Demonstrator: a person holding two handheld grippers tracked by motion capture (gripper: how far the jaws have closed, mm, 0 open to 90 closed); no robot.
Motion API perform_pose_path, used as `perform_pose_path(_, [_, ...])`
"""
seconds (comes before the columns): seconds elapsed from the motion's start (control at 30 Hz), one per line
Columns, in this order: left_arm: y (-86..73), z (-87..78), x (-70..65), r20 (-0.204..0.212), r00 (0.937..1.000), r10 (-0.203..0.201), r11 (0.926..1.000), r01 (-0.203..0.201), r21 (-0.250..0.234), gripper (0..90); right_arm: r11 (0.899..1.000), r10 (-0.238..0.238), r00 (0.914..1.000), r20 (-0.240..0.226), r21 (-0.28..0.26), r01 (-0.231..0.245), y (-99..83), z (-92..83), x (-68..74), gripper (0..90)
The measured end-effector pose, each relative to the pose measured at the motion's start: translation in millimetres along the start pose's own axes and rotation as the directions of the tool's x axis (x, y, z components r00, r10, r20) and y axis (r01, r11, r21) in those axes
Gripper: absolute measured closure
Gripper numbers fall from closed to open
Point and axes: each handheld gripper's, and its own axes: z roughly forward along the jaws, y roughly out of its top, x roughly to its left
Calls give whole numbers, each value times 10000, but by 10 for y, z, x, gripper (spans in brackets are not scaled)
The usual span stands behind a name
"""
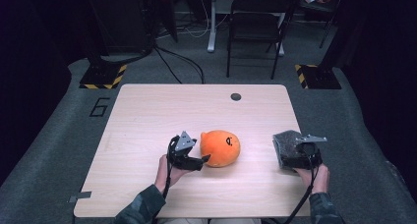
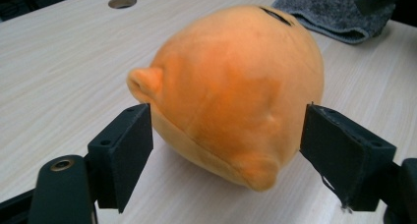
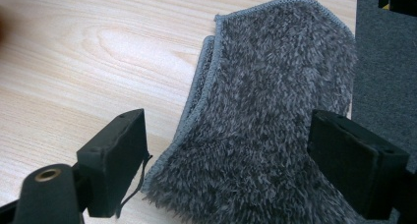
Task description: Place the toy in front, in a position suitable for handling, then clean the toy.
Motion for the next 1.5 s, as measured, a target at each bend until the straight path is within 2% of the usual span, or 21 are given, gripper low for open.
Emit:
perform_pose_path(0.17, [-44, 9, -62, -237, 9997, 0, 9997, 6, 264, 231, 9999, 106, 9999, 50, 60, -106, -3, -9, 6, 145])
perform_pose_path(0.27, [-91, 23, -80, -227, 9996, -161, 9991, 170, 395, 240, 10000, 14, 10000, 78, 44, -14, -3, -4, 2, 145])
perform_pose_path(0.3, [-104, 27, -89, -368, 9992, -125, 9990, 141, 427, 241, 10000, -29, 10000, 90, 26, 29, -2, 0, -1, 145])
perform_pose_path(0.37, [-117, 25, -95, -351, 9992, -194, 9991, 207, 365, 246, 10000, 51, 10000, 82, 50, -52, -2, 9, 4, 144])
perform_pose_path(0.43, [-131, 27, -94, -410, 9988, -278, 9992, 289, 265, 260, 10000, -63, 9999, 89, 19, 63, 2, 24, -4, 144])
perform_pose_path(0.5, [-146, 35, -94, -343, 9988, -350, 9990, 359, 263, 281, 10000, -38, 9999, 107, 34, 38, 0, 30, -7, 144])
perform_pose_path(0.6, [-173, 69, -120, -255, 9994, -238, 9988, 248, 413, 305, 10000, 75, 9999, 129, 16, -75, -9, 51, -21, 143])
perform_pose_path(0.7, [-193, 122, -147, -306, 9995, -73, 9979, 92, 638, 385, 9999, 133, 9997, 194, 56, -134, -14, 71, -38, 142])
perform_pose_path(1.0, [-237, 139, -141, -55, 9998, -188, 9979, 192, 616, 557, 9985, 416, 9981, 462, 334, -432, -5, 225, -116, 141])
perform_pose_path(1.03, [-240, 139, -140, -63, 9998, -163, 9979, 167, 618, 575, 9989, 331, 9980, 531, 315, -348, 0, 246, -128, 142])
perform_pose_path(1.13, [-255, 141, -133, 74, 9995, -309, 9975, 304, 635, 615, 9978, 481, 9965, 679, 433, -511, 9, 279, -134, 149])
perform_pose_path(1.23, [-258, 140, -129, 98, 9995, -287, 9978, 281, 608, 625, 9970, 544, 9956, 763, 507, -584, 2, 330, -176, 164])
perform_pose_path(1.3, [-261, 138, -129, 108, 9995, -290, 9977, 283, 614, 627, 9940, 664, 9945, 815, 820, -730, -12, 389, -197, 186])
perform_pose_path(1.33, [-262, 137, -128, 124, 9995, -283, 9976, 275, 630, 627, 9949, 482, 9956, 807, 850, -551, -23, 427, -219, 179])
perform_pose_path(1.43, [-258, 134, -123, 150, 9996, -248, 9974, 237, 687, 625, 9932, 708, 9944, 779, 863, -775, -22, 442, -225, 195])
perform_pose_path(1.5, [-254, 134, -120, 167, 9996, -247, 9972, 234, 713, 625, 9956, 587, 9963, 629, 693, -630, -29, 450, -238, 226])
